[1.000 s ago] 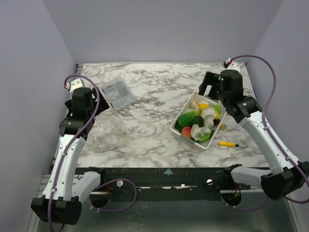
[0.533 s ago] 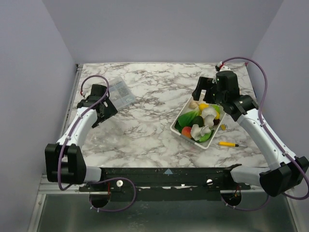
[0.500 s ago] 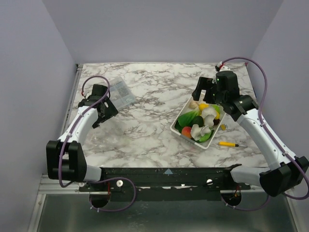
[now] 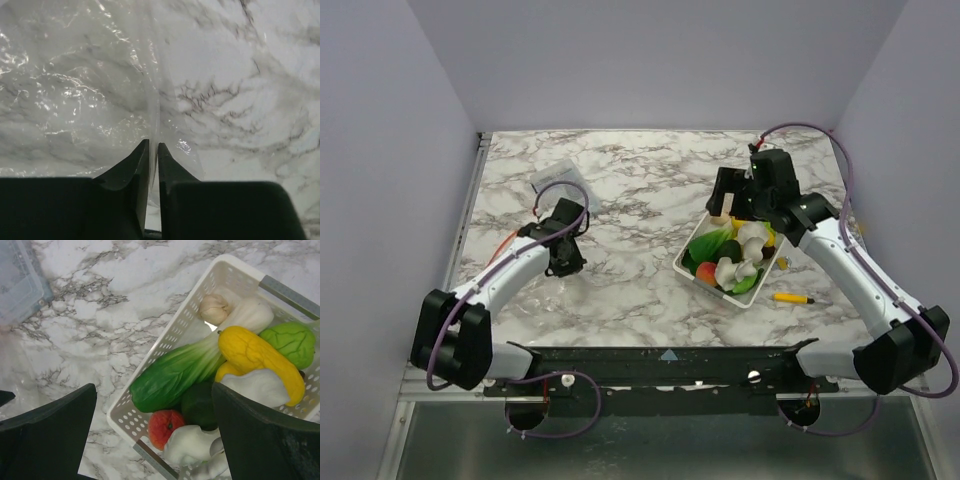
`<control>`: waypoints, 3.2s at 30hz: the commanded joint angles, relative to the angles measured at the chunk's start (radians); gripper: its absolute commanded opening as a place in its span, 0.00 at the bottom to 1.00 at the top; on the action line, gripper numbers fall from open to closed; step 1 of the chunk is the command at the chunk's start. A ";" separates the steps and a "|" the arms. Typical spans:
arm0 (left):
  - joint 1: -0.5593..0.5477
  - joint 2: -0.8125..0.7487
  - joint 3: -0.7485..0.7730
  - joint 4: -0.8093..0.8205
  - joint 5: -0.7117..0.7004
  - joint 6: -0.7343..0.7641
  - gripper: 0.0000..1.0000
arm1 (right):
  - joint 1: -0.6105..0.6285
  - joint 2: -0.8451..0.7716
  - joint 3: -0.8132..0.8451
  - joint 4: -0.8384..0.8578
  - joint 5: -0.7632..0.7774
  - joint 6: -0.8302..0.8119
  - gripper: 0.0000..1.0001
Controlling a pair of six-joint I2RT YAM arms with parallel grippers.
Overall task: Place the food in the zip-top bag and seal the zipper
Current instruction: Move the zipper food storage bag to the center of the board, then pick up the zipper food storage bag at the center of the board.
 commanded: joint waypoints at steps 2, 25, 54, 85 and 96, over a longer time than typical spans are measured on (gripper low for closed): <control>-0.229 -0.167 -0.092 0.041 -0.026 -0.022 0.09 | 0.070 0.081 0.001 0.010 -0.017 0.018 1.00; -0.463 -0.437 -0.048 0.090 0.079 0.210 0.95 | 0.162 0.156 -0.009 0.113 -0.136 0.062 1.00; -0.044 -0.346 0.292 0.134 0.037 0.448 0.93 | 0.526 0.693 0.041 0.610 -0.124 0.262 0.80; -0.038 -0.459 0.281 -0.048 0.095 0.145 0.94 | 0.547 0.229 -0.403 1.108 0.179 -0.093 0.00; 0.144 -0.438 0.326 -0.221 0.588 -0.477 0.95 | 0.548 0.094 -0.600 1.464 0.105 -0.423 0.01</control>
